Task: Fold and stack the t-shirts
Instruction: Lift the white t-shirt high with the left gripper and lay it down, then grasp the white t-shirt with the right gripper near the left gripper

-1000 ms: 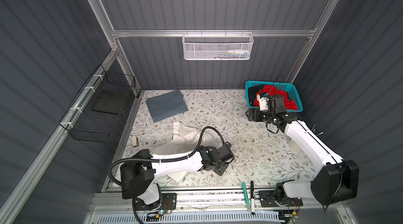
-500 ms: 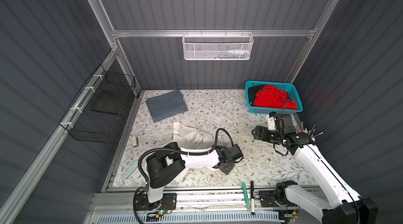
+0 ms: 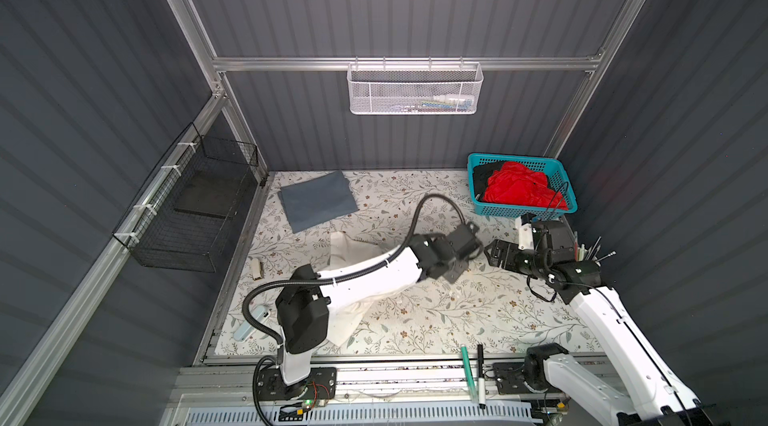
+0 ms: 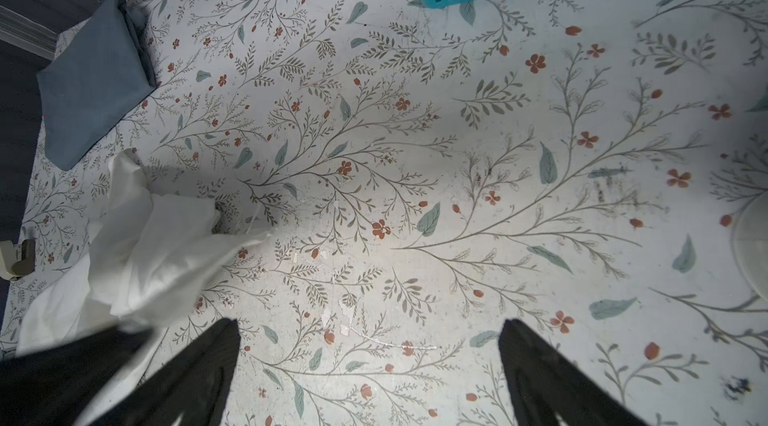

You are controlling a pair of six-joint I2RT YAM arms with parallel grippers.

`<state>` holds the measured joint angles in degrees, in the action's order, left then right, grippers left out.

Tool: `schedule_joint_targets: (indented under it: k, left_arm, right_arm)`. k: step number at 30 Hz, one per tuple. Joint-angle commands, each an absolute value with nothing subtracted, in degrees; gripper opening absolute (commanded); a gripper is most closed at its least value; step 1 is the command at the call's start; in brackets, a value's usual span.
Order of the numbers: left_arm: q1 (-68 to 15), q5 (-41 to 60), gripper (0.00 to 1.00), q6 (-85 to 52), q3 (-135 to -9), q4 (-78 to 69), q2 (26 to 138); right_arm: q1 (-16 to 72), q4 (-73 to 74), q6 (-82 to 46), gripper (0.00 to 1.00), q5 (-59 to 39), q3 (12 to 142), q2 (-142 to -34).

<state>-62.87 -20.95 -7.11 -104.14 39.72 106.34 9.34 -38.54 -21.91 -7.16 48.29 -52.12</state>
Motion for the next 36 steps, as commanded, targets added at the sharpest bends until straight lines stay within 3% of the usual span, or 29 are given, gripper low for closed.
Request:
schedule_joint_targets:
  k: [1, 5, 7, 10, 13, 17, 21, 24, 26, 31, 36]
  left_arm:
    - [-61.13, -26.34, 0.00, 4.51, -119.11, 40.03, 104.44]
    - [-61.09, -32.48, 0.00, 10.67, -142.19, 43.23, 108.02]
    - [-60.89, -40.60, 0.00, 13.32, -141.91, 40.73, 105.17]
    - [-56.05, -50.91, 0.00, 11.05, -123.14, 32.56, 94.46]
    - [-45.80, -52.15, 0.00, -2.35, -103.31, 35.41, 85.07]
    - [-38.76, -54.56, 0.00, -15.68, -83.51, 41.44, 78.67]
    - [-37.09, -50.95, 0.02, -26.49, -68.07, 46.43, 75.36]
    - [-37.00, -45.72, 0.41, -30.74, -61.80, 46.97, 74.86]
    - [-37.00, -43.07, 0.54, -32.95, -59.81, 47.60, 74.73]
    - [-38.73, -30.64, 0.55, -31.26, -56.94, 41.86, 73.51]
    - [-52.64, -22.38, 0.54, -27.35, -60.28, 31.64, 79.59]
  right_arm:
    - [8.96, -40.51, -22.02, 0.99, -6.18, 49.47, -51.42]
    - [8.79, -41.29, -21.71, 0.99, -5.83, 50.74, -51.23]
    - [8.73, -41.44, -21.79, 0.99, -5.95, 50.98, -51.22]
    - [8.70, -40.72, -22.40, 0.99, -7.61, 50.47, -50.98]
    - [8.78, -39.61, -21.93, 0.99, -10.75, 49.86, -51.17]
    - [8.83, -39.25, -21.47, 0.99, -12.55, 49.74, -51.83]
    - [8.96, -39.23, -21.49, 0.99, -14.18, 49.27, -52.55]
    - [9.03, -38.18, -22.16, 0.99, -15.42, 47.84, -53.64]
    - [9.35, -37.17, -22.67, 0.99, -16.27, 46.91, -55.05]
    - [11.98, -34.86, -24.41, 0.99, -15.37, 46.58, -59.84]
    - [12.35, -34.11, -27.19, 0.99, -12.02, 46.50, -62.44]
